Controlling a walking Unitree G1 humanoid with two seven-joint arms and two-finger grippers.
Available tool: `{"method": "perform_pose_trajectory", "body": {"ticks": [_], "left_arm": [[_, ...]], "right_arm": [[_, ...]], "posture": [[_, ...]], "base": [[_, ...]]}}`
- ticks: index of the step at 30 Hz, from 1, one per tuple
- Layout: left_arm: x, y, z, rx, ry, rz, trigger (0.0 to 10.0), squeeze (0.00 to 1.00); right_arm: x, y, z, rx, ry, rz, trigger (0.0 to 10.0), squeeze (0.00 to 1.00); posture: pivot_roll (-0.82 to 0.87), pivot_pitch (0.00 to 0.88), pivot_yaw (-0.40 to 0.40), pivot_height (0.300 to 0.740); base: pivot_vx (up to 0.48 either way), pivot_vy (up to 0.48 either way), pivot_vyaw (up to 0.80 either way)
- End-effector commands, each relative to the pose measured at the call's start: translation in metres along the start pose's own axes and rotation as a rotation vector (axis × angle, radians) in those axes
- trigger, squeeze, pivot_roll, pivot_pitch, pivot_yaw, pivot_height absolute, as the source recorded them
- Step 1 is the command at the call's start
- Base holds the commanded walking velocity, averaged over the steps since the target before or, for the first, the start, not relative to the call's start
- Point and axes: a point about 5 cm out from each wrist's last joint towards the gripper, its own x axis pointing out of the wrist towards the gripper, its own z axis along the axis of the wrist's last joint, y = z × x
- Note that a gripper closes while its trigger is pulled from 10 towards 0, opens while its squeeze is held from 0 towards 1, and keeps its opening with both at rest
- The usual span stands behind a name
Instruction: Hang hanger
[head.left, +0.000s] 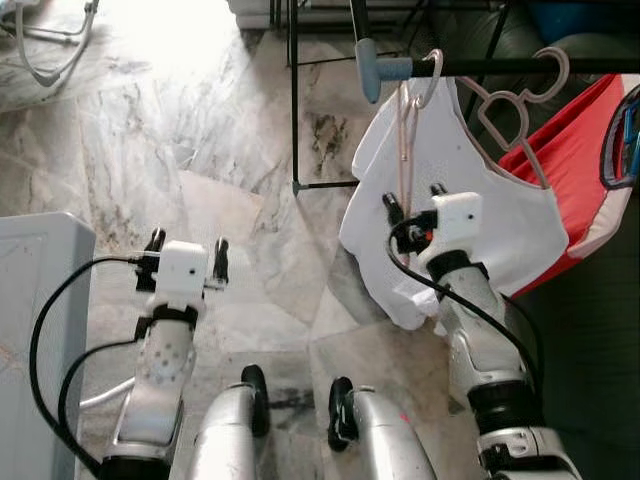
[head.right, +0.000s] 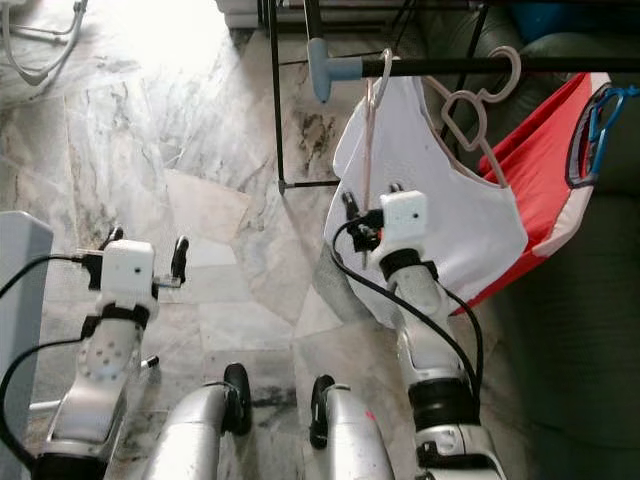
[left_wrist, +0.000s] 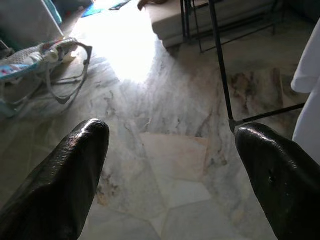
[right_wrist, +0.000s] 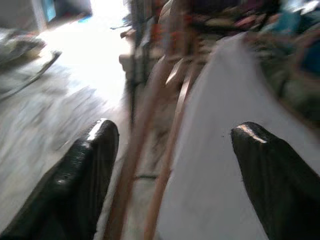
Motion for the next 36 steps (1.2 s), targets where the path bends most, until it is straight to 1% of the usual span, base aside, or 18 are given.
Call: {"method": "perform_pose_trajectory", "body": {"ticks": [1, 3, 6, 7, 9, 12, 16, 17, 19, 20, 26, 29, 33, 36], "left_arm": [[-0.006, 0.002, -0.003, -0.001, 0.012, 0.002, 10.0, 0.0], [-0.006, 0.001, -0.004, 0.008, 0.008, 0.001, 10.0, 0.0], [-0.002, 0.001, -0.001, 0.024, -0.015, 0.012, 10.0, 0.0], [0.0, 0.001, 0.001, 0.025, -0.021, 0.017, 10.0, 0.0], [0.004, 0.004, 0.004, 0.026, -0.033, 0.028, 10.0, 0.0], [0.007, 0.002, 0.001, 0.028, -0.027, 0.04, 10.0, 0.0], [0.011, -0.003, 0.0, 0.015, -0.023, 0.036, 10.0, 0.0], [0.016, -0.007, -0.001, 0.016, -0.025, 0.029, 10.0, 0.0], [0.021, -0.01, 0.0, 0.015, -0.035, 0.022, 10.0, 0.0], [0.026, -0.012, 0.002, 0.014, -0.044, 0.018, 10.0, 0.0], [0.041, -0.018, 0.009, -0.022, -0.069, 0.013, 10.0, 0.0], [0.04, -0.022, 0.009, -0.021, -0.077, 0.004, 10.0, 0.0], [0.037, -0.025, 0.005, -0.026, -0.073, 0.007, 10.0, 0.0], [0.033, -0.027, 0.004, -0.03, -0.073, 0.016, 10.0, 0.0]], "right_arm": [[-0.009, -0.017, 0.001, -0.008, -0.011, -0.11, 10.0, 1.0], [-0.013, -0.019, -0.002, -0.007, 0.005, -0.144, 10.0, 1.0], [-0.018, -0.016, -0.01, 0.007, 0.036, -0.155, 10.0, 1.0], [-0.019, -0.014, -0.011, 0.009, 0.038, -0.149, 10.0, 1.0], [-0.018, -0.004, -0.008, -0.003, 0.021, -0.107, 10.0, 1.0], [-0.013, 0.003, -0.005, -0.026, -0.011, -0.086, 10.0, 1.0], [-0.009, -0.001, -0.007, -0.022, -0.006, -0.115, 10.0, 1.0], [-0.007, -0.003, -0.01, -0.026, 0.001, -0.122, 10.0, 1.0], [-0.005, -0.005, -0.012, -0.034, 0.005, -0.125, 10.0, 1.0], [-0.003, -0.006, -0.014, -0.042, 0.008, -0.127, 10.0, 1.0], [0.003, -0.006, -0.022, -0.067, 0.029, -0.12, 10.0, 1.0], [0.002, -0.002, -0.025, -0.069, 0.034, -0.11, 10.0, 1.0], [-0.001, 0.001, -0.028, -0.066, 0.04, -0.102, 10.0, 1.0], [-0.004, 0.006, -0.03, -0.064, 0.037, -0.082, 10.0, 1.0]], "posture": [[0.03, 0.294, -0.074, 0.74], [0.04, 0.289, -0.084, 0.74], [0.05, 0.287, -0.091, 0.74], [0.05, 0.283, -0.094, 0.74], [0.05, 0.277, -0.093, 0.74], [0.06, 0.234, -0.082, 0.74], [0.06, 0.171, -0.071, 0.74], [0.07, 0.136, -0.067, 0.74], [0.07, 0.109, -0.065, 0.74], [0.06, 0.084, -0.063, 0.74], [0.06, 0.048, -0.063, 0.74], [0.06, 0.054, -0.067, 0.74], [0.05, 0.056, -0.067, 0.74], [0.05, 0.063, -0.055, 0.74]], "base": [[0.0, 0.0, 0.0], [0.0, 0.0, 0.0], [0.0, 0.0, 0.0], [0.0, 0.0, 0.0], [0.0, 0.0, 0.0], [0.0, 0.0, 0.0], [0.0, 0.0, 0.0], [0.0, 0.0, 0.0], [0.0, 0.0, 0.0], [0.0, 0.0, 0.0], [0.0, 0.0, 0.0], [0.0, 0.0, 0.0], [0.0, 0.0, 0.0], [0.0, 0.0, 0.0]]}}
